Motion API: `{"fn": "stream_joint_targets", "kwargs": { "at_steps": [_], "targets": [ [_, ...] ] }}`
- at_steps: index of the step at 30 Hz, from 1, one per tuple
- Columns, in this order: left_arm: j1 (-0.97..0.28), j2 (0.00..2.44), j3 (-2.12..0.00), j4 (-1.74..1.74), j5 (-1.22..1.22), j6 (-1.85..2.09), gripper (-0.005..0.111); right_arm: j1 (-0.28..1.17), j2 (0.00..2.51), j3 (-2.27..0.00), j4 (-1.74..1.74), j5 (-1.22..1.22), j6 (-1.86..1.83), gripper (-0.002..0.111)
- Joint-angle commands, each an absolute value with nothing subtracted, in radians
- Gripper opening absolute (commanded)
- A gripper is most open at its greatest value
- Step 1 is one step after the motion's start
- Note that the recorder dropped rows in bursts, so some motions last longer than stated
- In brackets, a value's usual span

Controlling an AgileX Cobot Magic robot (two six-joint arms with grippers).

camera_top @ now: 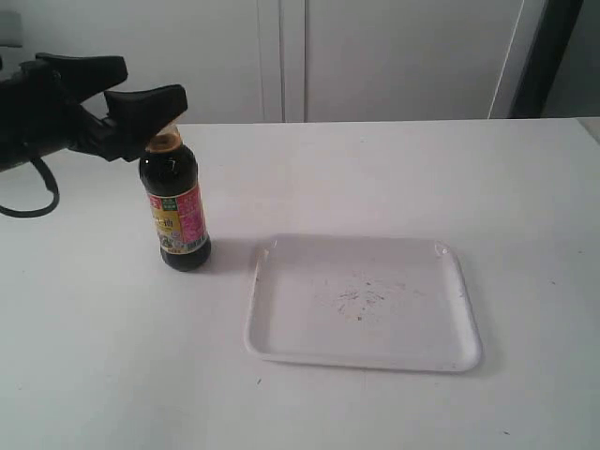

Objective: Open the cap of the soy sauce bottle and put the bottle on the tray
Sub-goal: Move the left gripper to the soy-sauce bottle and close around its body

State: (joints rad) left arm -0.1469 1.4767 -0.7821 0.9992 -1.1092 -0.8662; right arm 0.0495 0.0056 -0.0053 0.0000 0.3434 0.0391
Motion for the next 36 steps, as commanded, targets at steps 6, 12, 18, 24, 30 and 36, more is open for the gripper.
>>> {"fn": "stream_joint_targets", "kwargs": {
  "at_steps": [6,12,18,24,30,36],
  "targets": [
    [-0.152,1.645,-0.886,0.993,-1.131,-0.833,0.105,0.050,0.000,0.000,-0.009,0.339,0.040,0.000],
    [-0.152,1.724,-0.908,0.942,-1.152,-0.811,0.105,0.050,0.000,0.000,-0.009,0.339,0.040,0.000],
    [-0.152,1.783,-0.910,0.921,-1.158,-0.784,0.105,0.050,0.000,0.000,-0.009,0.339,0.040,0.000],
    [-0.152,1.844,-0.910,0.919,-1.197,-0.757,0.105,0.050,0.000,0.000,-0.009,0.339,0.040,0.000],
    [-0.152,1.908,-0.910,0.912,-1.206,-0.720,0.105,0.050,0.000,0.000,-0.009,0.339,0.040,0.000],
    [-0.152,1.965,-0.910,0.912,-1.221,-0.697,0.105,0.050,0.000,0.000,-0.009,0.339,0.040,0.000]
  ]
}}
